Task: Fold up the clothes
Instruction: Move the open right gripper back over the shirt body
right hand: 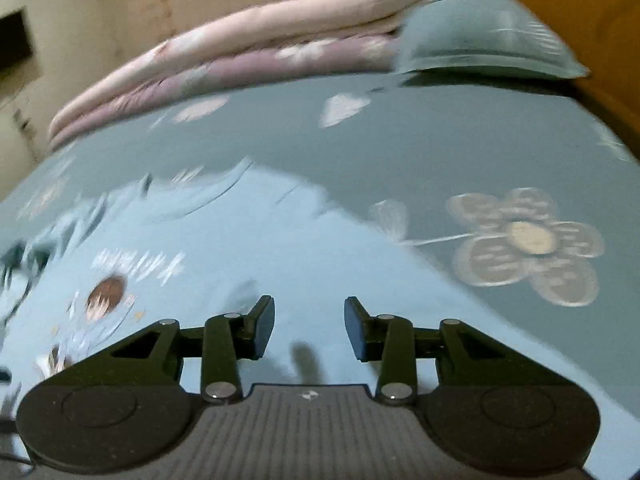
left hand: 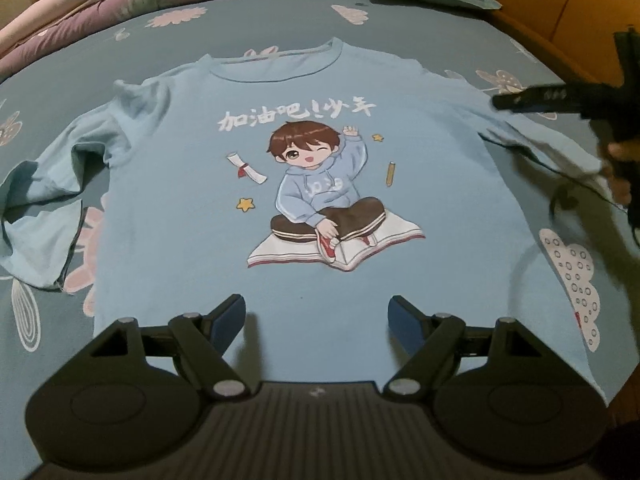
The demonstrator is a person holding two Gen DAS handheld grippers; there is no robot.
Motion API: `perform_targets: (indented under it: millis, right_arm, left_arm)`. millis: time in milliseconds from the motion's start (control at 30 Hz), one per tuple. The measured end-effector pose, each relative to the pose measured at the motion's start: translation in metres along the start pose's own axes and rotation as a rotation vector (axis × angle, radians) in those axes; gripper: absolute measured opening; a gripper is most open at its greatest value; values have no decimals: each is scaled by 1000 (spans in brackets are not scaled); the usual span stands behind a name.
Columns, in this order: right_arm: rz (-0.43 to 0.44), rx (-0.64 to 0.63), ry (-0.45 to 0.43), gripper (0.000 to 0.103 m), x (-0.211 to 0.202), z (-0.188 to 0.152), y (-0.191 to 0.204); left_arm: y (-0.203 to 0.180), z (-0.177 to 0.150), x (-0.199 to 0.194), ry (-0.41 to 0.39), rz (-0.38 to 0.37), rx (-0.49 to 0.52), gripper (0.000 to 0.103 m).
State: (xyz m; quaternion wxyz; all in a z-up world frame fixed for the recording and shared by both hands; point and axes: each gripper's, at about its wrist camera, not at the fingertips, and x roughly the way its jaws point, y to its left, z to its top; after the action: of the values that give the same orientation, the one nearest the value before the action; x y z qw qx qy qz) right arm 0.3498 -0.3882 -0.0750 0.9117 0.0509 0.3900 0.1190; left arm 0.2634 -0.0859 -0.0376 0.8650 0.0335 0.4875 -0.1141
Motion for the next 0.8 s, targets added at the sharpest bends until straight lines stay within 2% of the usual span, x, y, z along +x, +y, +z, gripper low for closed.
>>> perform_targets:
  millis: [100,233,433,567,700,800]
  right_arm:
    - [-6,7,47,45,13,-13,4]
    - [3,36,68,48,-11,-8,4]
    - [141,19,21,51,-8,7,37]
    - [221,7,13,58,1,9,59]
    - [173,23,82,58,10,-12,62]
    - [179,72,79,61,-5,-27,52]
  left_arm:
    - [-3,0,-2,-5,1,8,79]
    - [0,-6,-6,-5,-4,-1,82]
    - [6,-1,-5,-19,11,-11,82]
    - [11,-1,-1,-29,-3,6,85]
    - [21,-10,10,19,-16,-18,85]
    - [31,-22,12,34,-44,-44,89]
